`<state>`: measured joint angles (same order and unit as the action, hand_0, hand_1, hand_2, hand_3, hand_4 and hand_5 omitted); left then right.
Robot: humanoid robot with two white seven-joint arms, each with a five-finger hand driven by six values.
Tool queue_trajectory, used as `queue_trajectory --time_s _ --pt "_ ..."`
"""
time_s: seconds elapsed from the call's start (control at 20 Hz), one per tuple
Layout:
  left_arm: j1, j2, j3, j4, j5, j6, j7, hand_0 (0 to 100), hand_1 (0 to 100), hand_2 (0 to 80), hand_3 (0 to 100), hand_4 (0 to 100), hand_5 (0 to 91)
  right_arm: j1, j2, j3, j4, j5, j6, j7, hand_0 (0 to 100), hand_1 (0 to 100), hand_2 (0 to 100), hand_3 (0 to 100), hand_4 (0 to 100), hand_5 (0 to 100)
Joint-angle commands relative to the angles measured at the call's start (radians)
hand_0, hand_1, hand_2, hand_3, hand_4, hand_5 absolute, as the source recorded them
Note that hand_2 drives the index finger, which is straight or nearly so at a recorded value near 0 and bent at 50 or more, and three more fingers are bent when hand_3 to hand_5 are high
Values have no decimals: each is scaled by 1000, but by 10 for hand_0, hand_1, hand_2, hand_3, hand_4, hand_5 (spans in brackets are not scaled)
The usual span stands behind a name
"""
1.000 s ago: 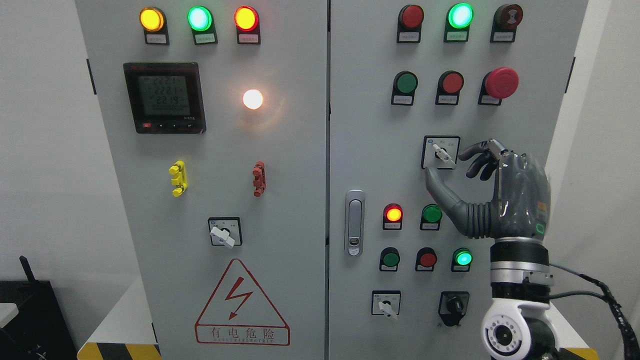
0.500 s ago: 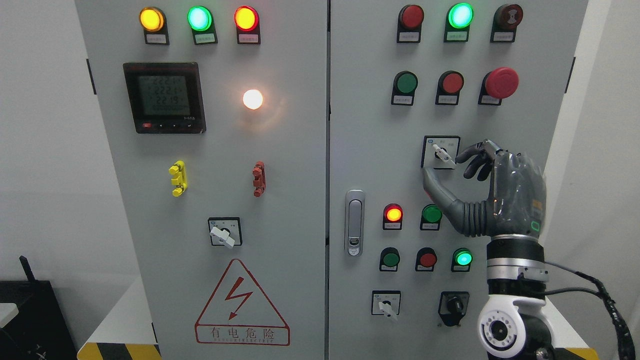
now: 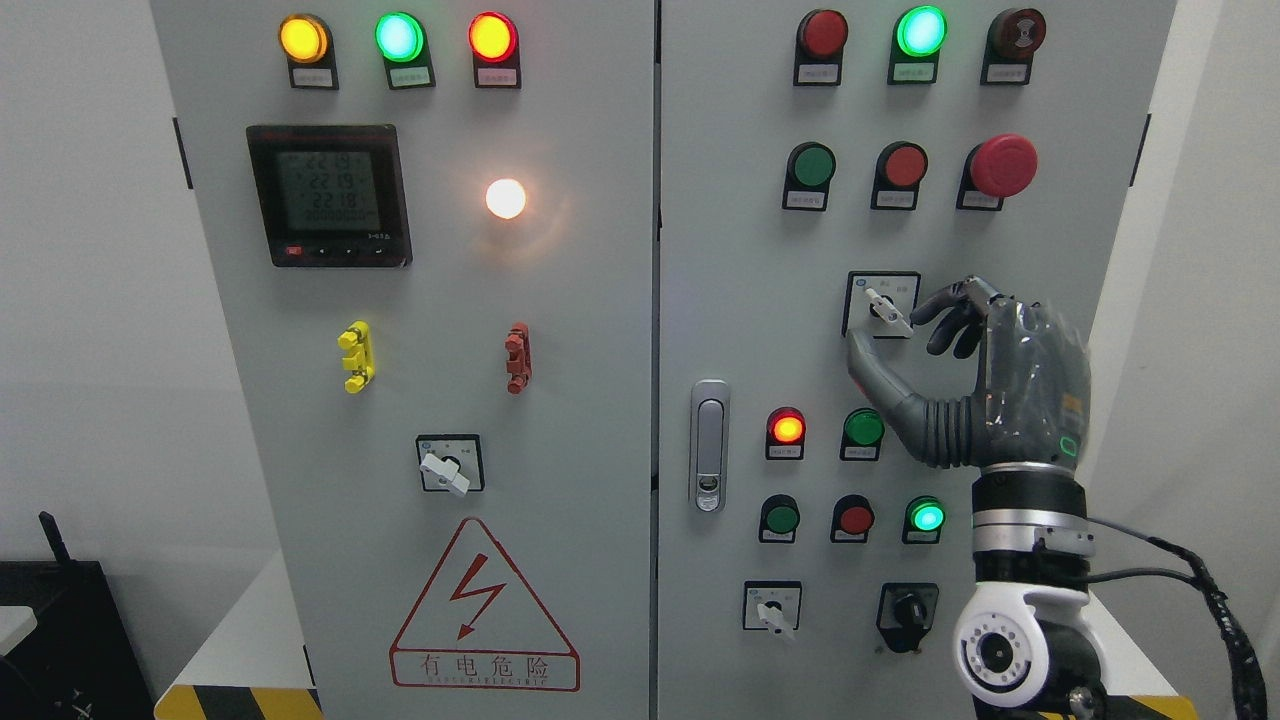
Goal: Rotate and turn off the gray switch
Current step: 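Close the right hand's thumb and fingers around the switch handle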
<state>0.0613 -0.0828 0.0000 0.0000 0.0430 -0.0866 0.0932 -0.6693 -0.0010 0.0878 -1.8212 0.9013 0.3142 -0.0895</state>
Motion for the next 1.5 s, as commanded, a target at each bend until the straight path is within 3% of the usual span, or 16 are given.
queue_trajectory --time_s 0.0,1.45 --pt "0 0 -2 14 0 -1 0 120 389 0 0 0 0 -12 -16 -2 20 7 -1 1 89 449 573 794 847 1000" --pt "0 0 -2 14 0 -1 0 120 389 0 0 0 0 -30 -16 -3 48 21 11 2 148 454 621 835 854 1000"
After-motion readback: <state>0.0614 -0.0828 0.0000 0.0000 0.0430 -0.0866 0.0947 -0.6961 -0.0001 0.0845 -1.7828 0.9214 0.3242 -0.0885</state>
